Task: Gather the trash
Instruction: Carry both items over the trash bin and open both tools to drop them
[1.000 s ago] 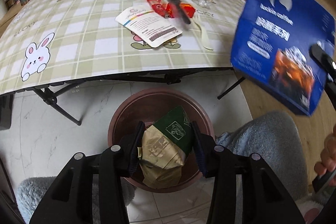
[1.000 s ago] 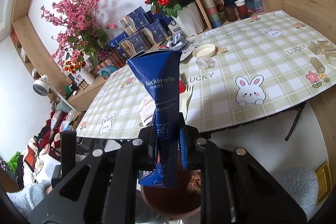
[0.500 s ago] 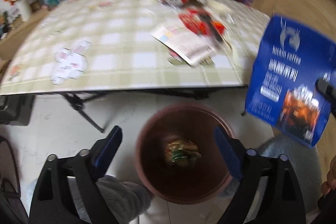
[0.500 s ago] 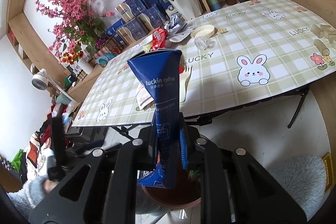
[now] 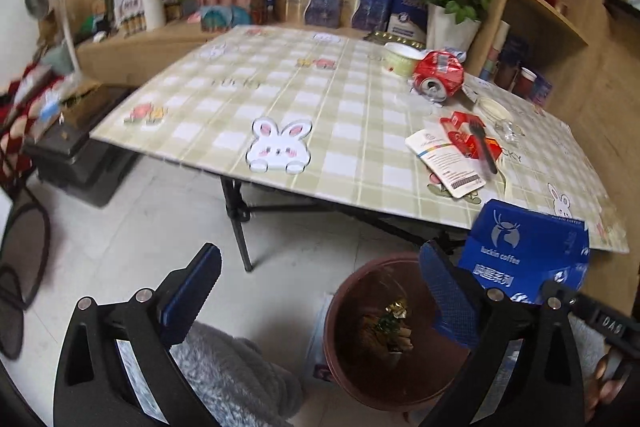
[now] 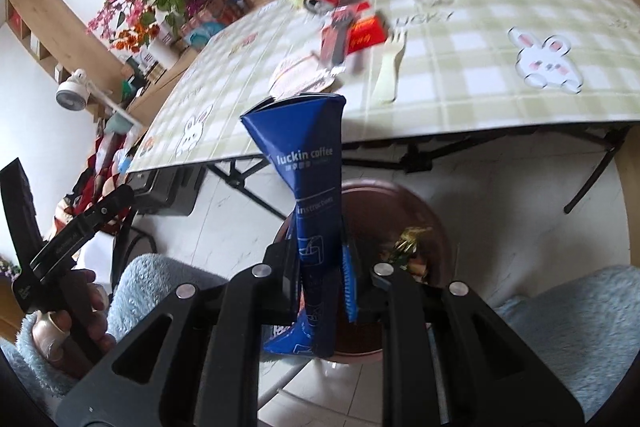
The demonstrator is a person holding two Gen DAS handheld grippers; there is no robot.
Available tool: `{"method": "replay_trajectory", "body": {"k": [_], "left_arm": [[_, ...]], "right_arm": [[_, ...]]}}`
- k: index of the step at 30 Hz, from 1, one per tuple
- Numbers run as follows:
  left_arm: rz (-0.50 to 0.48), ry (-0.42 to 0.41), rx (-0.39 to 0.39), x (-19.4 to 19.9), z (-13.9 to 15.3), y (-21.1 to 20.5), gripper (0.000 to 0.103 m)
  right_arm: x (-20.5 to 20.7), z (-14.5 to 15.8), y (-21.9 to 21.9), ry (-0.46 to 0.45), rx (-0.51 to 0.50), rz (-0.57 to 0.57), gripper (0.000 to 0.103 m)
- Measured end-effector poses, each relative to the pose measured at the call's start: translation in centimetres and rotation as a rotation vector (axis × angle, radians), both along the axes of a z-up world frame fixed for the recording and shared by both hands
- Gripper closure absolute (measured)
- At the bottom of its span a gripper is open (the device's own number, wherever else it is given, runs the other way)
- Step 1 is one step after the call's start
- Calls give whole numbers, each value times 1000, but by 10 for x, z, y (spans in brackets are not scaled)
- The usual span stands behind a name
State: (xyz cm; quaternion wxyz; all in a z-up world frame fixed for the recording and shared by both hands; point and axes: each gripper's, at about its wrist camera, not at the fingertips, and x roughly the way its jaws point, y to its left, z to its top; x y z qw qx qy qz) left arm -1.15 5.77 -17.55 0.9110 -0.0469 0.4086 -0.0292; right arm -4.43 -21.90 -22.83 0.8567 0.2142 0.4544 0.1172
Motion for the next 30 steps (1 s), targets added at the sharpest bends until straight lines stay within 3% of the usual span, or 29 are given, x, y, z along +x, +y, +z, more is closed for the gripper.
{"method": "replay_trajectory", "body": {"k": [13,24,30], "left_arm": [[41,28,-46,3,-10,10,6],[42,42,-37,5,-13,10,6],[28,48,-23,4,-15,6,6]], "right_arm": [[8,-14,44,75,-66,157,83],[11,-47,27,212,-21,93,83],[9,-48,17,198,0,46,82]]}}
